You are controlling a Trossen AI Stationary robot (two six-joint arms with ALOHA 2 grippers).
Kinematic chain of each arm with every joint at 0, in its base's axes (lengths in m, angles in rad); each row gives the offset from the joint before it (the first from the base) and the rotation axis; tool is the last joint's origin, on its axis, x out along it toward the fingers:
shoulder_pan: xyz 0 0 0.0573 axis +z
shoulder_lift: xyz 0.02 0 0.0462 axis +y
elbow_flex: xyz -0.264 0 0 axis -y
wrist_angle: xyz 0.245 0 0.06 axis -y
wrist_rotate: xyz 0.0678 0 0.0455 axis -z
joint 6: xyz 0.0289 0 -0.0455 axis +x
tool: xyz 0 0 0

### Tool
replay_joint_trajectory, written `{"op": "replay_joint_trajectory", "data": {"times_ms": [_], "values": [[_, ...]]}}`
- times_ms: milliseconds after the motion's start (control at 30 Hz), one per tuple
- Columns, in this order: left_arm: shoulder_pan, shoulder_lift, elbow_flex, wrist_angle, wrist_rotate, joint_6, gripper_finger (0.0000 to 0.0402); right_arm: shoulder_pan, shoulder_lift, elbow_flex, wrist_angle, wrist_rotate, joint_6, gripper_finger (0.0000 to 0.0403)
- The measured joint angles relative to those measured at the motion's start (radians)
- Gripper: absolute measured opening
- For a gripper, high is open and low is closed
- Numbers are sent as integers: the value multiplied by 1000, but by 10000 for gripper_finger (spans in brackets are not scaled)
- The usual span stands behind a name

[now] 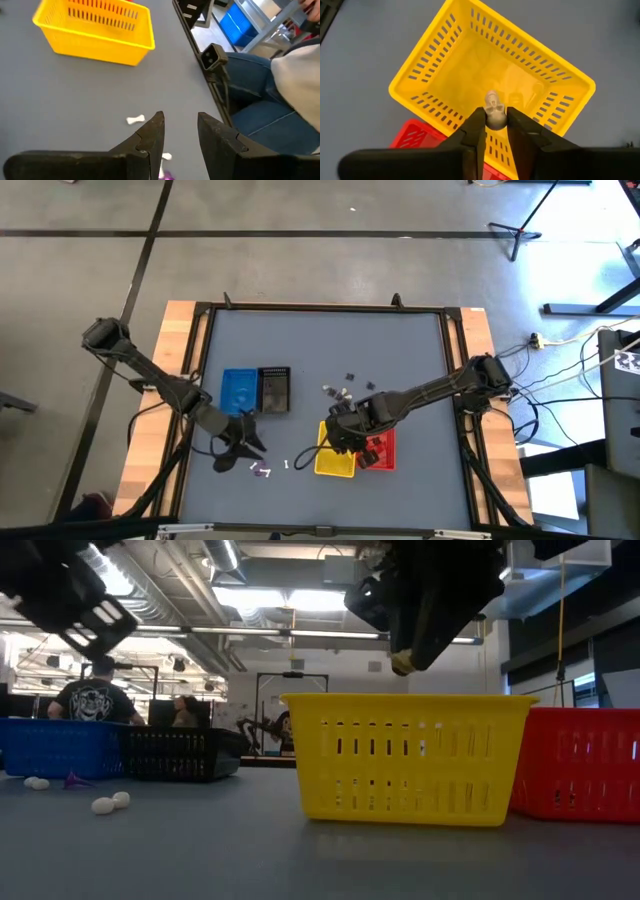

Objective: Sort Halloween decoration
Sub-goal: Put the witch hat toy into the black bin

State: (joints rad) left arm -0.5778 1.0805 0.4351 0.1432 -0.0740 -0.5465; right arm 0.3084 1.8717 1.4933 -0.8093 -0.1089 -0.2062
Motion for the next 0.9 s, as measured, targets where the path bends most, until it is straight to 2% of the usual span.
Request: {"op": "replay_joint_trajectory", "data": {"times_ms": [233, 367, 667, 900], "values": [[-97, 0, 0, 0, -71, -81, 110, 0, 0, 0, 0, 23, 0, 140], [-147, 15, 0, 2, -128, -97, 110, 0, 0, 0, 0, 46, 0, 162], [-235, 148, 0, 92, -154, -125, 110, 0, 0, 0, 0, 47, 0, 170], [-262, 269, 0, 105, -184, -124, 110, -1, 0, 0, 0, 47, 0, 170]]}}
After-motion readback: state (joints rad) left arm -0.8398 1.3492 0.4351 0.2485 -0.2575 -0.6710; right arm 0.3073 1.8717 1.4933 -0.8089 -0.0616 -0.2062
